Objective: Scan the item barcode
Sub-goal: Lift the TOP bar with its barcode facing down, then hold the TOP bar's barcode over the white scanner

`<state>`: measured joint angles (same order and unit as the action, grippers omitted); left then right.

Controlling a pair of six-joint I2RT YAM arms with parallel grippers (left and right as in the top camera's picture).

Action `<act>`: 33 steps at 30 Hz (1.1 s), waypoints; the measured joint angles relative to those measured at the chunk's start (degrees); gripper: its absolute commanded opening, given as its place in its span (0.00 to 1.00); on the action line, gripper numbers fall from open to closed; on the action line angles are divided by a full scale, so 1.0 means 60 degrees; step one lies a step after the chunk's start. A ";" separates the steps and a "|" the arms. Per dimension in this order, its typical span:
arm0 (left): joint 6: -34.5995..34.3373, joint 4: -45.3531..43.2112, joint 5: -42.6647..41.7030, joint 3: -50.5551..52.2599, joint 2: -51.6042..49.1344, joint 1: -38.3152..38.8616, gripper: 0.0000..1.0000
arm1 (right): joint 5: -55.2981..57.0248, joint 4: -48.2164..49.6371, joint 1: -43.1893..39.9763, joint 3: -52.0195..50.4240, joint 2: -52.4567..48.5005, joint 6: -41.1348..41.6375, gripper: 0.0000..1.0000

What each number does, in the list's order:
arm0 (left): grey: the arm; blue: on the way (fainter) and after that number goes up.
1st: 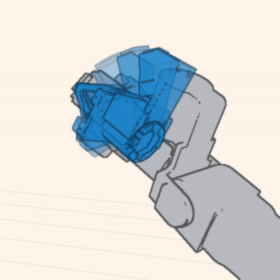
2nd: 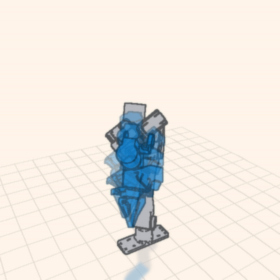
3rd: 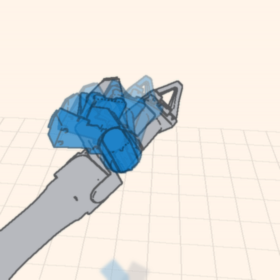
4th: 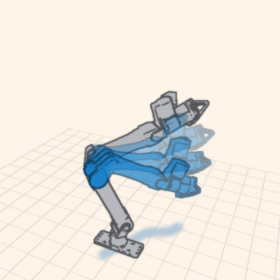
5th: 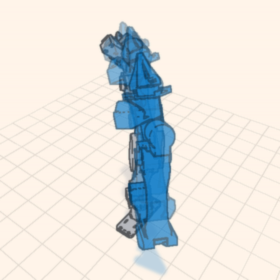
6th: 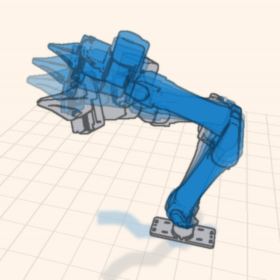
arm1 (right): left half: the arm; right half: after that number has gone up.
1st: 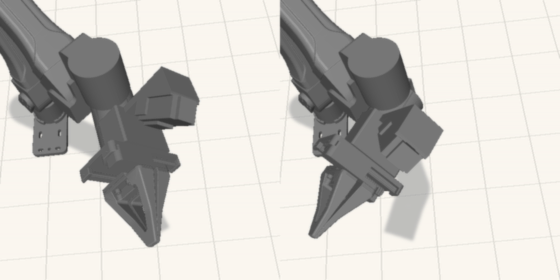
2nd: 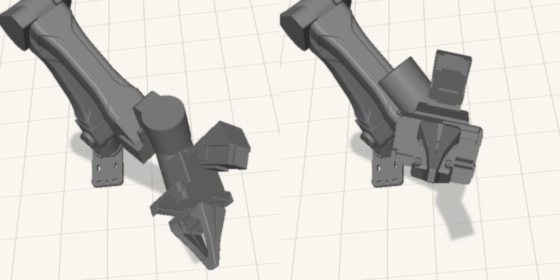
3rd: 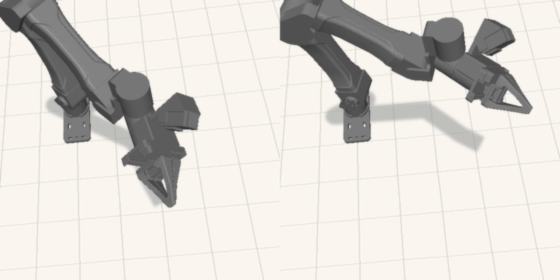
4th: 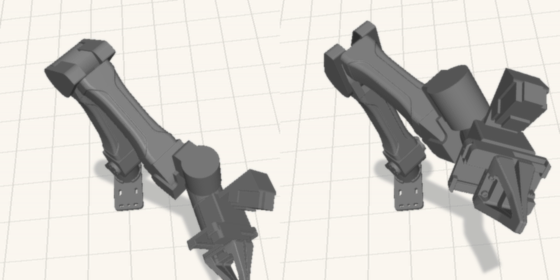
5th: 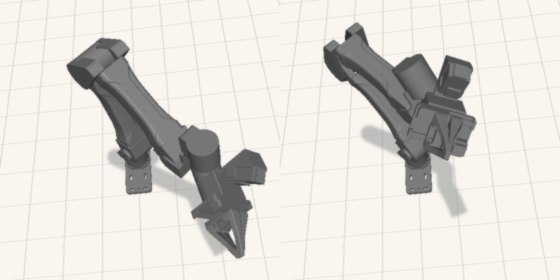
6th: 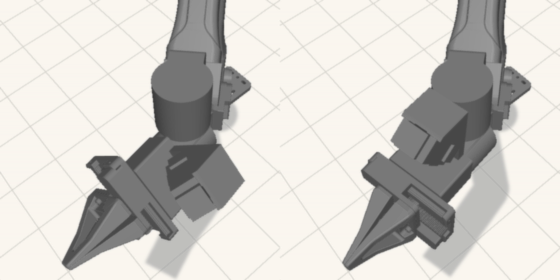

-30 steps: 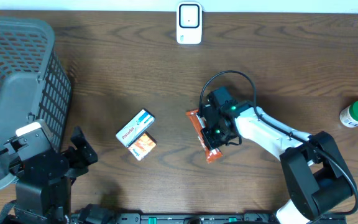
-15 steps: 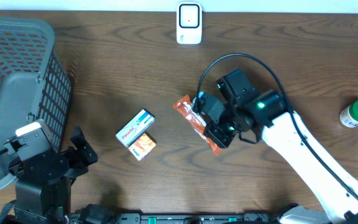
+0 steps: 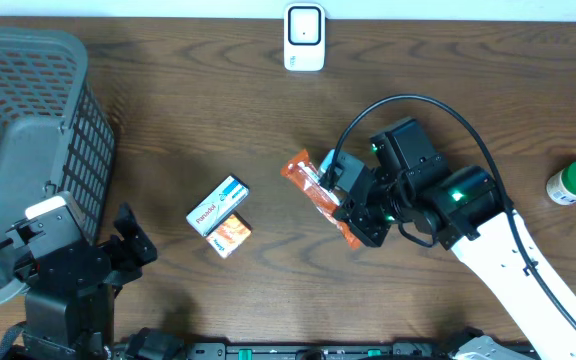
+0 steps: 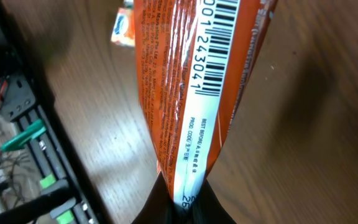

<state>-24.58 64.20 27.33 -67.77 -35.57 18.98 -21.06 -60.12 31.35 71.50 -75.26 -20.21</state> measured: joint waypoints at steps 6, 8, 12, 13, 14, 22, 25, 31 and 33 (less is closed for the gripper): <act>0.0004 -0.0007 0.0000 0.0000 0.0000 0.0000 0.98 | 0.1577 0.0841 0.0000 0.0000 0.0000 0.0685 0.01; 0.0000 -0.0004 0.0000 0.0000 0.0000 0.0000 0.98 | 0.2229 0.1362 0.0000 0.0000 -0.0015 0.0936 0.01; 0.0000 -0.0007 0.0000 0.0000 0.0000 0.0000 0.98 | 0.3716 0.2495 0.0036 0.0004 -0.0171 0.1315 0.01; 0.0004 -0.0004 0.0000 0.0000 0.0000 0.0000 0.98 | 0.4029 0.2761 0.0058 0.0011 -0.0259 0.1348 0.01; 0.0000 -0.0011 0.0000 0.0000 0.0000 0.0000 0.98 | 0.4517 0.3144 0.0066 0.0015 -0.0459 0.1351 0.01; 0.0000 -0.0011 0.0004 0.0000 0.0000 0.0000 0.98 | 0.6422 0.5781 0.0062 0.0135 -0.2830 0.0816 0.01; 0.0000 -0.0011 0.0000 0.0000 0.0000 0.0000 0.98 | 0.6612 0.6360 0.0018 0.0754 -0.3883 0.0503 0.01; 0.0004 -0.0007 0.0000 0.0000 0.0000 0.0000 0.98 | 0.7012 0.6521 -0.0361 0.3912 -0.6229 -0.0663 0.01; 0.0000 -0.0011 0.0004 0.0000 0.0000 0.0000 0.98 | 0.7497 0.6663 -0.0474 0.5002 -0.6998 -0.1330 0.01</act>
<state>-24.58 64.14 27.35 -67.77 -35.57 18.98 23.92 -20.14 28.51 101.51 -117.25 -28.18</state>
